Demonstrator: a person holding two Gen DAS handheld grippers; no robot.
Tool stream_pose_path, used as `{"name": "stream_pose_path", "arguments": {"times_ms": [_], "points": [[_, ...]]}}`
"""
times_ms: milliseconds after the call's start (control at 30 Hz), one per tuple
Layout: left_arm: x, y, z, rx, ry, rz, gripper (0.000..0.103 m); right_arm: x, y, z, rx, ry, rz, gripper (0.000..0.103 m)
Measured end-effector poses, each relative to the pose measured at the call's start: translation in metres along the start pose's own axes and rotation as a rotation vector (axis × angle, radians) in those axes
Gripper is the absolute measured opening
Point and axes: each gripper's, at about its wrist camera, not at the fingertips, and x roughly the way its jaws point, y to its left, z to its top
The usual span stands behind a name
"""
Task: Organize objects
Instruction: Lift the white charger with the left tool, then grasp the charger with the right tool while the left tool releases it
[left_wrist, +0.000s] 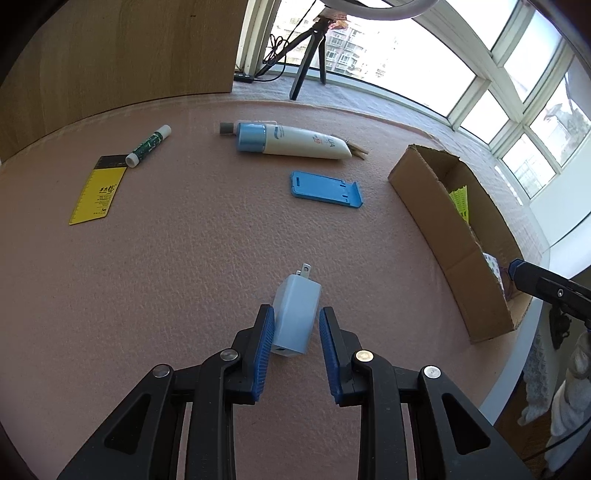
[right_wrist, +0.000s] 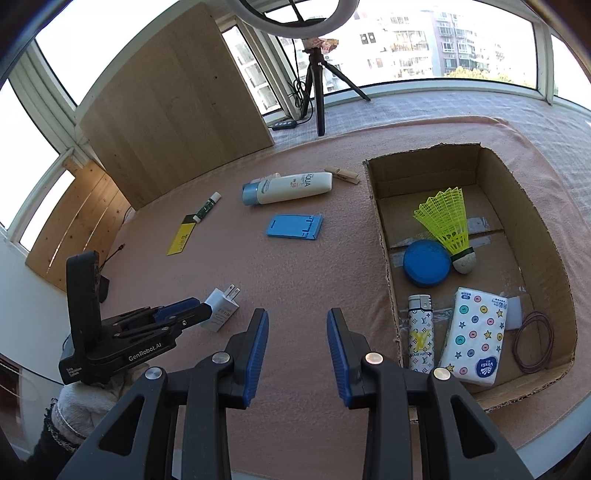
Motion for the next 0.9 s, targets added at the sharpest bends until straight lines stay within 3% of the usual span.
{"name": "stream_pose_path", "arguments": {"times_ms": [233, 400, 500, 567, 900], "points": [[0.004, -0.033, -0.01, 0.069, 0.018, -0.064, 0.026, 0.004, 0.003, -0.001, 0.003, 0.012, 0.005, 0.03], [0.002, -0.034, -0.01, 0.05, 0.015, -0.064, 0.027, 0.011, 0.004, 0.0, 0.006, 0.032, 0.019, 0.03], [0.0, -0.029, -0.01, 0.049, 0.023, -0.067, 0.035, 0.02, 0.005, 0.0, 0.012, 0.058, 0.045, 0.03], [0.004, -0.026, -0.011, 0.064, 0.039, -0.051, 0.052, 0.029, 0.007, 0.001, 0.015, 0.082, 0.059, 0.03], [0.018, -0.022, -0.01, 0.066, 0.063, -0.073, 0.053, 0.097, 0.018, 0.0, 0.063, 0.254, 0.148, 0.031]]}}
